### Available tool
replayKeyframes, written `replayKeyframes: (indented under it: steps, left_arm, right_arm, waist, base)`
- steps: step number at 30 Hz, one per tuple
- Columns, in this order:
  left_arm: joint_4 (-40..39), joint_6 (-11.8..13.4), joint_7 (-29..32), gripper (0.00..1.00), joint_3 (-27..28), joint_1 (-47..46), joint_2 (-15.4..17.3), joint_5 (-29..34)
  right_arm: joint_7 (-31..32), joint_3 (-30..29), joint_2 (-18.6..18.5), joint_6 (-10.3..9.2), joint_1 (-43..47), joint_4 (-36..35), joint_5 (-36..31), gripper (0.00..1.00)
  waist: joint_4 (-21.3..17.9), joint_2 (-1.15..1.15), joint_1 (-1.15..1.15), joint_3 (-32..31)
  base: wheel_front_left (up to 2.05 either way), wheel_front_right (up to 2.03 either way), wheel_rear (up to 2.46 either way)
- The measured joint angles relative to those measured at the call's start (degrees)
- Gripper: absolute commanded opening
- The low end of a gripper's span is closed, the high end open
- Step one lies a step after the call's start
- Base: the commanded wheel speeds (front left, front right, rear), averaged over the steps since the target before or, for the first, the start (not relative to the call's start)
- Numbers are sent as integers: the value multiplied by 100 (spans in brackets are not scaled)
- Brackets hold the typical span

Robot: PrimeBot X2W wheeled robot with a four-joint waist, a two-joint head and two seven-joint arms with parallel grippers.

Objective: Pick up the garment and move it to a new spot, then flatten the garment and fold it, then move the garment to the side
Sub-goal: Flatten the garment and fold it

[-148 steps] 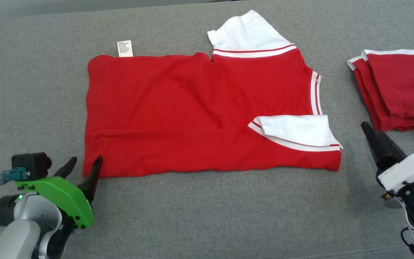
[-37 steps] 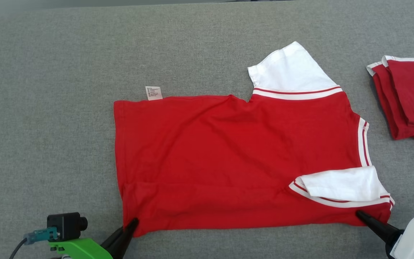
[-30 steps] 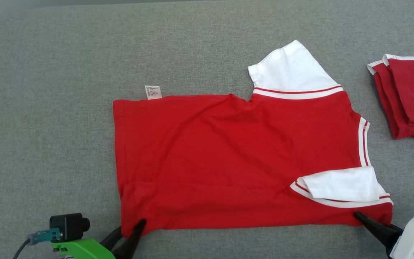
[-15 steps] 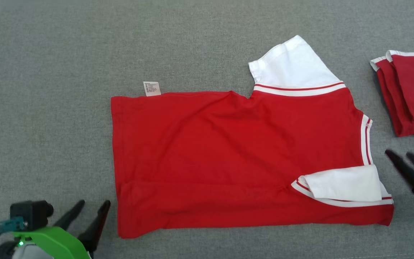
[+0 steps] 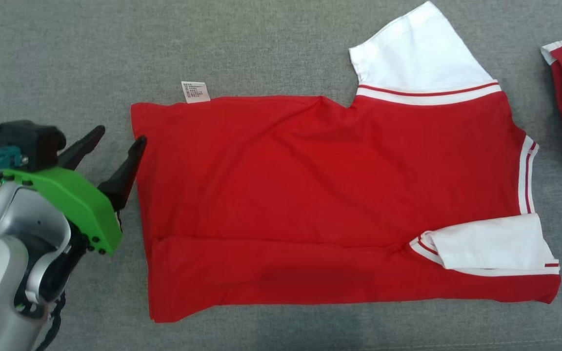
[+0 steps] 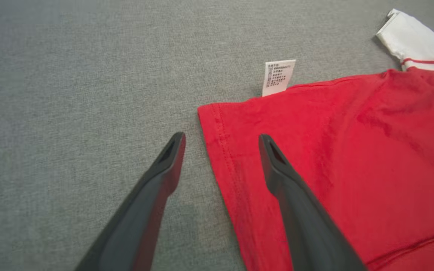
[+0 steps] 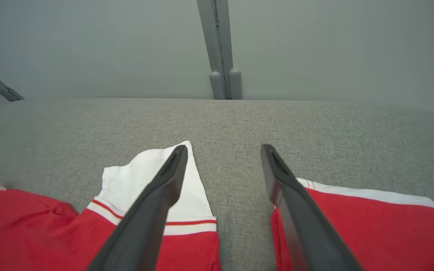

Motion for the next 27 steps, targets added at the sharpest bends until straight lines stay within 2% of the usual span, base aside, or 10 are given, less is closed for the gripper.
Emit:
replayKeyframes:
  steps: [7,11,13,14,15,20,27]
  left_arm:
    - [516,-115,499,100,-289,-905,-210,26]
    - [947,-163,534,100,-350,-1240,-536,14]
    - [1037,-190,483,100,-349,-1372,-565,24]
    - [1082,-223,481,35,-353,-1446,-597,21]
    - [1134,-285,480,0,-372,-1500,-643,16]
    - [1228,-584,539,0,-573,-1700,-835,-189]
    - [1395,-816,539,0,-801,-1819,-1202,-304]
  right_arm:
    - [332,442,36,-14,-1157,271,-383,100]
    - [339,677,315,-14,-1578,571,-488,100]
    - [343,879,460,-12,-1693,749,-530,100]
    - [349,958,521,-5,-1723,833,-539,100]
    - [349,1007,573,-4,-1745,912,-552,100]
    - [347,1045,635,-5,-1888,1407,-619,100]
    - [352,1040,693,-7,-2080,1969,-630,100]
  waist:
    - [93,0,0,520]
    - [169,0,0,799]
    - [212,0,0,908]
    - [234,0,0,955]
    - [255,0,0,994]
    - [378,0,0,1085]
    - [592,0,0,1040]
  base:
    - [0,0,0]
    - [0,0,0]
    - [0,0,0]
    - [0,0,0]
    - [0,0,0]
    - [0,0,0]
    - [0,0,0]
